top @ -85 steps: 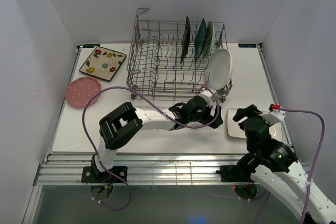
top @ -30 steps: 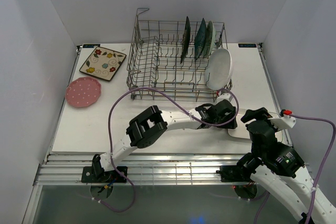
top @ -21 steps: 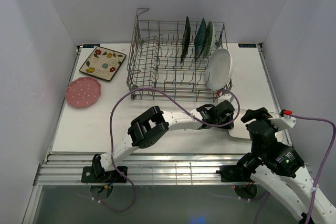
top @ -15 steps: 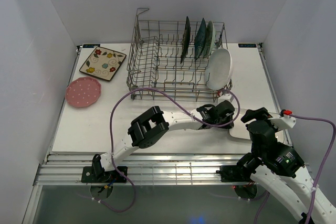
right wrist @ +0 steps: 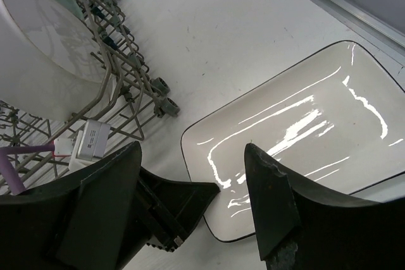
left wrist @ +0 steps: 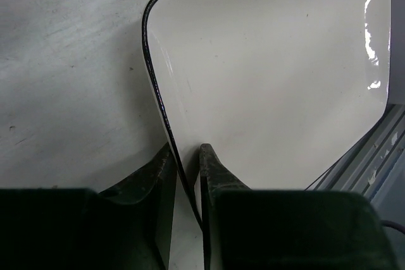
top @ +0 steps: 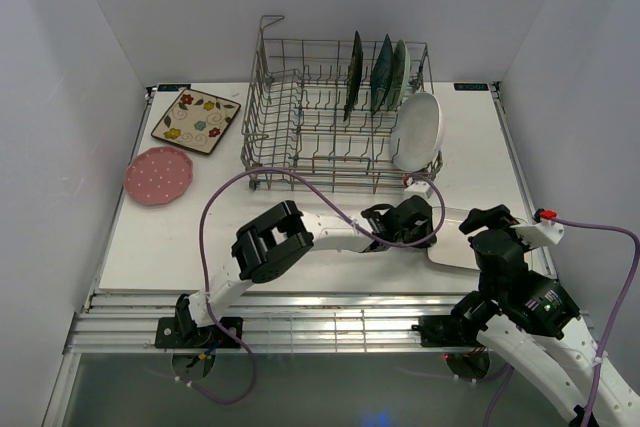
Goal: Load the plates into the dish rack
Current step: Pick up the plate at the center of the board.
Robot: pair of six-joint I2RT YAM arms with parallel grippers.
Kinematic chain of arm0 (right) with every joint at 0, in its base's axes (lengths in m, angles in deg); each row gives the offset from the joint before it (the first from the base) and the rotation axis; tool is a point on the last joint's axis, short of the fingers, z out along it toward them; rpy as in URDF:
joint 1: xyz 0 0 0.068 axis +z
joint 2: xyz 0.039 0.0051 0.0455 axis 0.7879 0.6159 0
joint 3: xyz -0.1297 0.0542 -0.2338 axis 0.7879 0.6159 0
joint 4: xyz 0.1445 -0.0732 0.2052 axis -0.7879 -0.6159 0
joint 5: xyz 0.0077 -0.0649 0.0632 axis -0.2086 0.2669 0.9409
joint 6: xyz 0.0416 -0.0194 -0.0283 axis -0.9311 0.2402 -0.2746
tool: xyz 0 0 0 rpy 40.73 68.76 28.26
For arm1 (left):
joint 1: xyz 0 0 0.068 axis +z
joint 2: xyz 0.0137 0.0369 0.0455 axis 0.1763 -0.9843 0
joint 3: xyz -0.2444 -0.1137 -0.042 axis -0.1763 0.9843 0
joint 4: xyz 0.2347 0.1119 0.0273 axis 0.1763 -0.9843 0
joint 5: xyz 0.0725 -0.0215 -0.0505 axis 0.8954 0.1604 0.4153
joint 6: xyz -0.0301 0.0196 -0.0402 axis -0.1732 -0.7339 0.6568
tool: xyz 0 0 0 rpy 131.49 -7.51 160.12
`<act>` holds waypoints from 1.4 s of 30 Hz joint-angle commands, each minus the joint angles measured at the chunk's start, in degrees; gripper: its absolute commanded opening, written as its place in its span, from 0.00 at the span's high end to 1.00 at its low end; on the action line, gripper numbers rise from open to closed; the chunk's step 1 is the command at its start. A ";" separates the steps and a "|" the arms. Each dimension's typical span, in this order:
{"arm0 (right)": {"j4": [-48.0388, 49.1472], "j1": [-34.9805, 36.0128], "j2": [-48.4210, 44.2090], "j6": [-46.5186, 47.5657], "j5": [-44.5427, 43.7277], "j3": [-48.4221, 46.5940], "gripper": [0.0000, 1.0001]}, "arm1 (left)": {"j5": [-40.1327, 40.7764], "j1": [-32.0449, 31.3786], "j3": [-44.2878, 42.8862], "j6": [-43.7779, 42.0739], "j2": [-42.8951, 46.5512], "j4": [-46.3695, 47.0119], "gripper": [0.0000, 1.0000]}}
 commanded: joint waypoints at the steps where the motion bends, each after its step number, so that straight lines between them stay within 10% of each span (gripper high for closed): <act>1: 0.15 -0.02 -0.54 -1.42 -2.51 -1.28 0.28 | 0.92 0.00 4.21 -4.44 6.67 2.97 1.00; 42: 7.53 -0.02 0.60 8.59 2.33 -0.31 0.29 | 23.34 1.93 29.09 -28.35 30.58 12.03 1.00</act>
